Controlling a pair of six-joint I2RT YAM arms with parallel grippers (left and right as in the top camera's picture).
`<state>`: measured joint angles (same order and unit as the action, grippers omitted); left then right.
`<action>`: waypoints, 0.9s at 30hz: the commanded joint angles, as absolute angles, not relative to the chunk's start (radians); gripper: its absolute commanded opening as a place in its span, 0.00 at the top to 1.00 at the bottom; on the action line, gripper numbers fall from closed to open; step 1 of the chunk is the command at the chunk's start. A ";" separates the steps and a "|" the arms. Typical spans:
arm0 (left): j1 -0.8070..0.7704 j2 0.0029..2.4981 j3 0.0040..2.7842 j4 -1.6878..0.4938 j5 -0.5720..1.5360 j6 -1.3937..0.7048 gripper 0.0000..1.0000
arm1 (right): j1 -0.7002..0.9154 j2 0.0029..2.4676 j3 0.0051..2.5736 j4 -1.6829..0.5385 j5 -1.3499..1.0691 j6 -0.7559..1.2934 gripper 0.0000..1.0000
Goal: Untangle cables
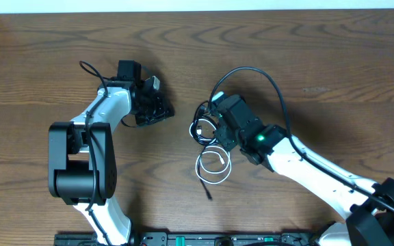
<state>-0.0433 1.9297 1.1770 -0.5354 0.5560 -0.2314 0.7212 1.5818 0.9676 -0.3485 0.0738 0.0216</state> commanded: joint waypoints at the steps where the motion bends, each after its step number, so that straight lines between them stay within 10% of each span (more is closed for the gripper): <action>1: -0.046 1.908 1.186 -0.537 0.569 -0.221 0.72 | 0.728 1.612 0.968 -0.385 -0.011 0.030 0.79; 18: -0.046 1.908 1.186 -0.537 0.569 -0.221 0.72 | 0.732 1.687 0.966 -0.601 -0.055 0.211 0.77; 27: -0.046 1.908 1.186 -0.537 0.569 -0.221 0.72 | 0.722 1.644 1.157 -0.736 -0.149 0.082 0.48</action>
<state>-0.0433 1.9297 1.1770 -0.5350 0.5564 -0.2314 0.7238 1.6836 1.0576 -0.7208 -0.1123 0.1379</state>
